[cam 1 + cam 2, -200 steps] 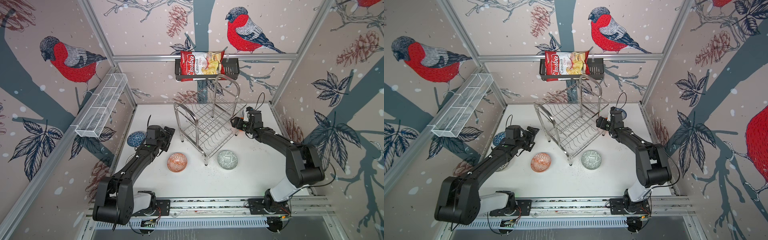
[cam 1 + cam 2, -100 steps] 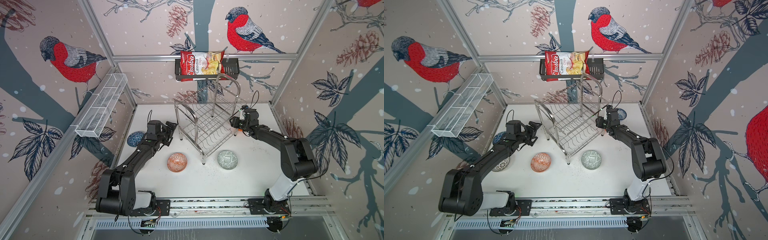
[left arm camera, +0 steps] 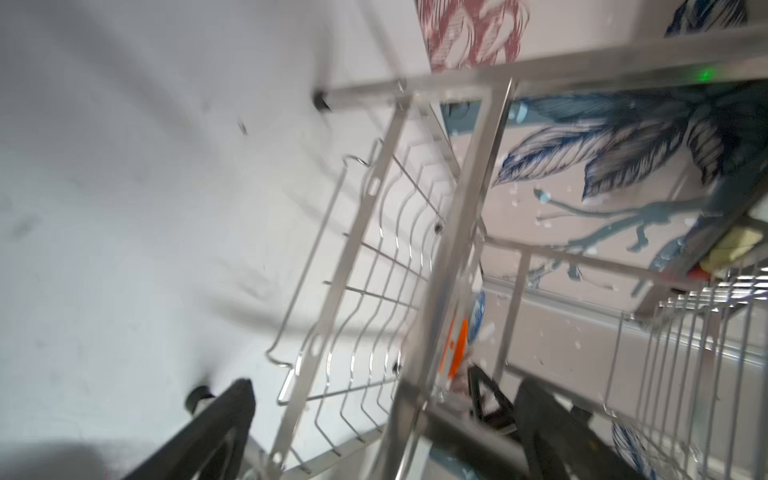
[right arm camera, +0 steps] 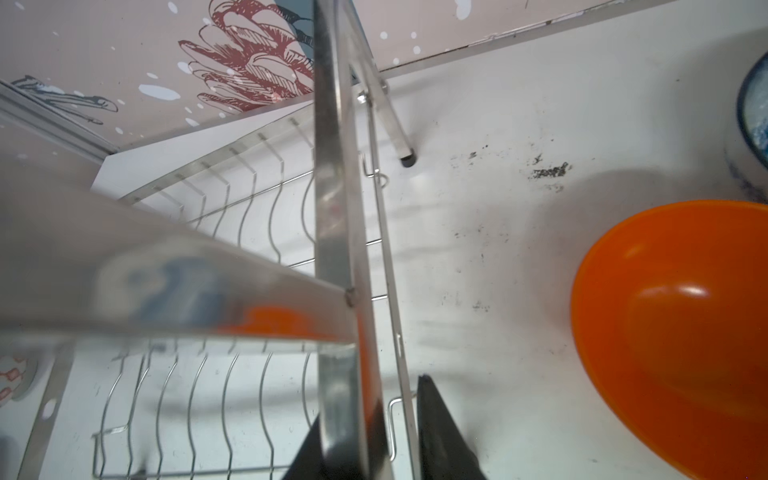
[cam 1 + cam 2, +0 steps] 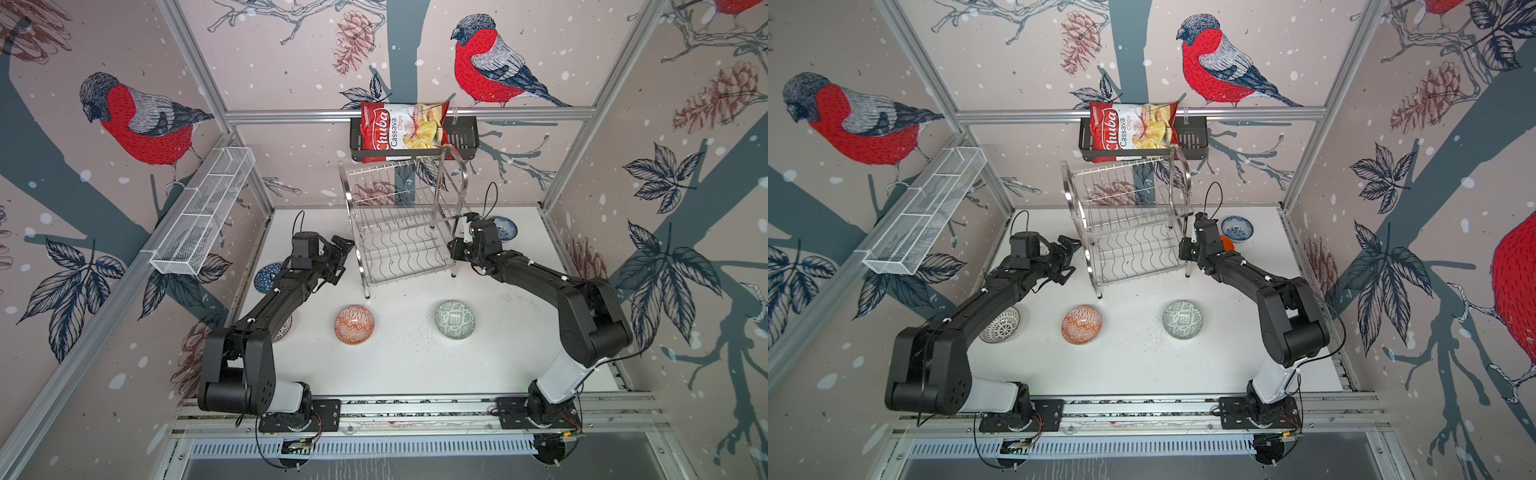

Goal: Load the bowls into the dish rack

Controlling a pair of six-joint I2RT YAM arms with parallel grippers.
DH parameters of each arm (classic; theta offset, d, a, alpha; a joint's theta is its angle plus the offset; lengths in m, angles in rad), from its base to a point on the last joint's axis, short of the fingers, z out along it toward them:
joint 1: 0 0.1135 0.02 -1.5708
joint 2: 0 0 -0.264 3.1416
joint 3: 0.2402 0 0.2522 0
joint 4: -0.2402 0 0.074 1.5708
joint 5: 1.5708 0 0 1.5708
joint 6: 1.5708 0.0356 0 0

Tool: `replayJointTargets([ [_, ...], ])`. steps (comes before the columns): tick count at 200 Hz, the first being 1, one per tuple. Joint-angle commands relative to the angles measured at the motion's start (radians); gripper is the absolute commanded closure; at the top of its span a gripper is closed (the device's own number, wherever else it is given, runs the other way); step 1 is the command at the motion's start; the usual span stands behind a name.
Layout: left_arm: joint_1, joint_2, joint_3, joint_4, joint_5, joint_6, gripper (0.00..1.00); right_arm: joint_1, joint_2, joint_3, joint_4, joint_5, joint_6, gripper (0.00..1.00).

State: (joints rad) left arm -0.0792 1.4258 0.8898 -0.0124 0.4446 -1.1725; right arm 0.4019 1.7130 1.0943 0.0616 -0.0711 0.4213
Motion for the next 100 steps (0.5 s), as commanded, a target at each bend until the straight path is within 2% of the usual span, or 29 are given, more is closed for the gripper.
replayJointTargets([
  [1, 0.013, 0.02, 0.03, -0.018, 0.046, 0.038, 0.02, 0.026, -0.008, 0.024, 0.02, 0.107, 0.093, 0.72],
  [42, 0.018, 0.037, 0.052, -0.026, 0.049, 0.05, 0.02, 0.06, -0.001, 0.037, 0.03, 0.113, 0.106, 0.73],
  [100, 0.027, 0.023, 0.047, -0.064, 0.034, 0.086, 0.02, 0.091, 0.035, 0.089, 0.034, 0.058, 0.021, 0.74],
])
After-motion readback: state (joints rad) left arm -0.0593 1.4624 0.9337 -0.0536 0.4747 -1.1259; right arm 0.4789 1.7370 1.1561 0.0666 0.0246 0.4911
